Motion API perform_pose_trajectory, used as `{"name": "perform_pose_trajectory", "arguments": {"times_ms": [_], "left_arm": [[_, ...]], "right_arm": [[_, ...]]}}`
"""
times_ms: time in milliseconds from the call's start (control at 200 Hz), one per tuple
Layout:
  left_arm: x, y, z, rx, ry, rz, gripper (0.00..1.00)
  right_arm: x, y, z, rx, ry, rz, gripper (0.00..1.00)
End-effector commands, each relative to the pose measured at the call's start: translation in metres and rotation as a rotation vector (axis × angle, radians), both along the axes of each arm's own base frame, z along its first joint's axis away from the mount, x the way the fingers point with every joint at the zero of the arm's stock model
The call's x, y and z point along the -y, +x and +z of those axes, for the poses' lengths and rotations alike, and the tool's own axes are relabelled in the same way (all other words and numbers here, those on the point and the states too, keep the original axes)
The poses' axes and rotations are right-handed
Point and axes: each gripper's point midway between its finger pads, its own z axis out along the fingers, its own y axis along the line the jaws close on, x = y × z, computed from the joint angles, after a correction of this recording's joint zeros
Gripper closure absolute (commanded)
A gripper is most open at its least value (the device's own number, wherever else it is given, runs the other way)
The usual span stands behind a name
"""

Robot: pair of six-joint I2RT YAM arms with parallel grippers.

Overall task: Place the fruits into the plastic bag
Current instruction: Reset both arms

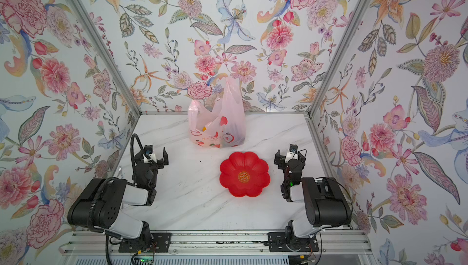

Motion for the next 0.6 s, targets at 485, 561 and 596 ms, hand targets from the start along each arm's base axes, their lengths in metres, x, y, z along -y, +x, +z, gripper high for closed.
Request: {"name": "perform_pose_trajectory", "arguments": {"times_ms": [485,561,596], "left_arm": [[-0.0014,-0.0011,0.003,0.017,0.012,-0.001,0.01],[-0.0013,-0.001,0.0027,0.016,0.012,-0.001,0.01],[-0.0013,-0.001,0.0029,0.016,0.012,-0.001,0.01]], "right_arm": [[-0.0027,0.0018,-0.001,-0.008,-0.009,0.0,0.01],[-0.0032,0.0021,-0.0012,-0.008,-0.009,0.002,0.01],[-0.003,0.0023,-0.0012,-0.009,-0.007,0.002,0.01]]}}
